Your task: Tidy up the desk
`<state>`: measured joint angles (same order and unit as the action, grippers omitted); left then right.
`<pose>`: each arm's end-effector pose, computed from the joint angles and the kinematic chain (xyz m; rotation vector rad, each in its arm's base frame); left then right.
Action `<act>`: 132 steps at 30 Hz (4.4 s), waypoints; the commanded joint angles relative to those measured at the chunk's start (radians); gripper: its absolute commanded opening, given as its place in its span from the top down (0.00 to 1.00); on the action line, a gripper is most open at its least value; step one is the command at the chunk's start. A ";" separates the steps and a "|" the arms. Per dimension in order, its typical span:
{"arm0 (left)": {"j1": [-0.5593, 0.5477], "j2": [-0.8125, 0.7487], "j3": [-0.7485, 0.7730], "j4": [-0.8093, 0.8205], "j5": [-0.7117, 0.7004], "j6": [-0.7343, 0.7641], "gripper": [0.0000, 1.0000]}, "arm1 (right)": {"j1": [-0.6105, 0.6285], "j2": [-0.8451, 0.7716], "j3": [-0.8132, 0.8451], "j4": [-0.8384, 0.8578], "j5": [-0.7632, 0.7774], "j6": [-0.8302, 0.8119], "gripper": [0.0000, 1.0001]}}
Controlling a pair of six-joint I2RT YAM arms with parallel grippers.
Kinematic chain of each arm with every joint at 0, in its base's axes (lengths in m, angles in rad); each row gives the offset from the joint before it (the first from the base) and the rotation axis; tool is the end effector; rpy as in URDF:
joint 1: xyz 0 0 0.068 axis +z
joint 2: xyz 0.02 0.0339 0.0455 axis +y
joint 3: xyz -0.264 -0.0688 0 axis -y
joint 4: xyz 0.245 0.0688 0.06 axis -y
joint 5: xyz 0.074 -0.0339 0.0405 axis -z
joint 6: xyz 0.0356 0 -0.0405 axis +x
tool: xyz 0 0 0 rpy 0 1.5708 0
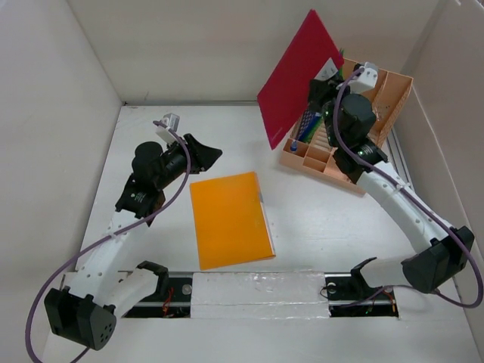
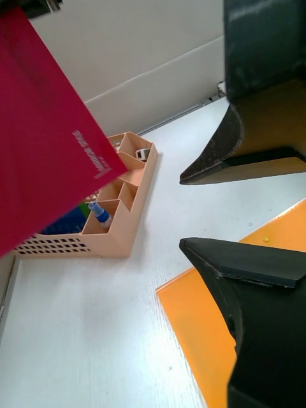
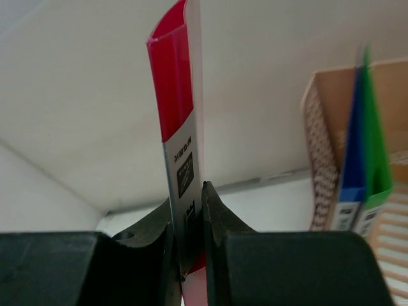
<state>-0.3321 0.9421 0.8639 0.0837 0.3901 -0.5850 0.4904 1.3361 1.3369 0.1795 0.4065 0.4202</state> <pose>0.2041 -0.0847 0.3683 0.1155 1.6562 -1.0132 0.2788 0.1329 0.4496 0.2924 1.3914 0.4721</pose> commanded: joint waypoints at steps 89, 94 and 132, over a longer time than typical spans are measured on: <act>0.001 0.147 0.012 -0.034 -0.086 -0.001 0.64 | 0.020 0.204 -0.085 0.143 0.329 -0.078 0.13; 0.001 0.150 -0.014 -0.044 -0.157 -0.006 0.90 | 0.063 0.037 -0.255 0.078 0.207 0.069 0.27; 0.001 0.354 -0.267 -0.230 -0.375 -0.205 0.65 | 0.246 0.193 -0.854 0.351 -0.543 0.411 0.21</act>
<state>-0.3321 1.2922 0.6056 -0.1894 0.0109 -0.7689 0.7212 1.5246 0.4992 0.4797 -0.1154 0.8112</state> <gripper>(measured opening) 0.359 0.787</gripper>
